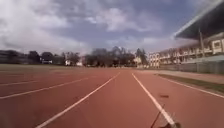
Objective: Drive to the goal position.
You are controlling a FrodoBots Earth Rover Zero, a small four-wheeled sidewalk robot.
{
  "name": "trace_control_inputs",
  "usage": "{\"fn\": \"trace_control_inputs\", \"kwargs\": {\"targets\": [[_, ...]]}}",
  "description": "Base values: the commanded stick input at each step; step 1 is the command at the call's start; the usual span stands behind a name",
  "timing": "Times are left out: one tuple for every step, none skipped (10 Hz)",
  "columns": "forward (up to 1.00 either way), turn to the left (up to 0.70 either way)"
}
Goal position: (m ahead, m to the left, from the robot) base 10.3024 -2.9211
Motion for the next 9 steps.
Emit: {"fn": "trace_control_inputs", "kwargs": {"targets": [[0.7,0.0],[0.7,0.0],[0.7,0.0],[0.7,0.0],[0.7,0.0],[0.7,0.0],[0.7,0.0],[0.7,0.0],[0.7,-0.07]]}}
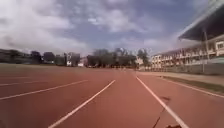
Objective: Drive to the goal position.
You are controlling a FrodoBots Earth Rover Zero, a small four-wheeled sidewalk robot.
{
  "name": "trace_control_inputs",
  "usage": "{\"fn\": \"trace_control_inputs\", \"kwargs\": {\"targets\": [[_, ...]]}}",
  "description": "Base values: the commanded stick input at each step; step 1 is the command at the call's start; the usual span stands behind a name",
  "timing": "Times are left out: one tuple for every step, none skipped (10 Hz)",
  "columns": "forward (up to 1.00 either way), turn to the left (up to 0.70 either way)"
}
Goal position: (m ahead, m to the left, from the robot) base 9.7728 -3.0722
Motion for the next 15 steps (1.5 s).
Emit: {"fn": "trace_control_inputs", "kwargs": {"targets": [[0.7,-0.3],[0.7,-0.35],[0.7,-0.35],[0.7,-0.3],[0.7,-0.05],[0.7,0.0],[0.7,0.0],[0.7,0.0],[0.7,0.0],[0.7,0.0],[0.7,0.0],[0.7,0.0],[0.7,0.0],[0.7,0.0],[0.7,0.0]]}}
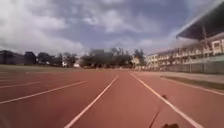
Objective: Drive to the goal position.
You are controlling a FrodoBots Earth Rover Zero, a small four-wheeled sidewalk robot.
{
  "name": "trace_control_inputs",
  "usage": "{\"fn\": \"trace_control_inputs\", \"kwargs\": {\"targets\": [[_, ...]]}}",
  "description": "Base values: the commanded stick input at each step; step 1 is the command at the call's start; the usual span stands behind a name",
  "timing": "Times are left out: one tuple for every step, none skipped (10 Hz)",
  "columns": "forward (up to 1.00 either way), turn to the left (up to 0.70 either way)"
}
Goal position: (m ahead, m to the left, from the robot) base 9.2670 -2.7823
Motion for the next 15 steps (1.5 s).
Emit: {"fn": "trace_control_inputs", "kwargs": {"targets": [[0.7,0.0],[0.7,0.0],[0.7,0.0],[0.7,0.0],[0.7,0.0],[0.7,0.0],[0.7,0.0],[0.7,0.0],[0.7,0.0],[0.7,0.0],[0.7,0.0],[0.7,0.0],[0.7,0.0],[0.7,0.0],[0.7,0.0]]}}
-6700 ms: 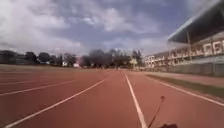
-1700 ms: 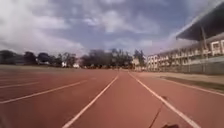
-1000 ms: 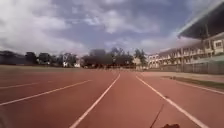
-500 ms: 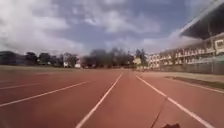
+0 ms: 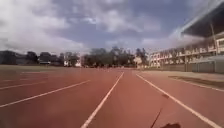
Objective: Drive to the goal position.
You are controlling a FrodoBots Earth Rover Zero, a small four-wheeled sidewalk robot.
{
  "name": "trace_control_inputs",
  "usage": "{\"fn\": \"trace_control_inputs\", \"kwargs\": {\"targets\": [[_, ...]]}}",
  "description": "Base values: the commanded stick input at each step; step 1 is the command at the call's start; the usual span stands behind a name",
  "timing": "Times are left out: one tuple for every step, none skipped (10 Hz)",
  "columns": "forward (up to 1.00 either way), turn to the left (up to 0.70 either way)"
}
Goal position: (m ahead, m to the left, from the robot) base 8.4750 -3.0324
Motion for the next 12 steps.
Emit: {"fn": "trace_control_inputs", "kwargs": {"targets": [[0.7,0.0],[0.7,0.0],[0.7,0.0],[0.7,0.0],[0.7,0.0],[0.7,0.0],[0.7,0.0],[0.7,0.0],[0.7,0.0],[0.7,0.0],[0.7,0.0],[0.7,0.0]]}}
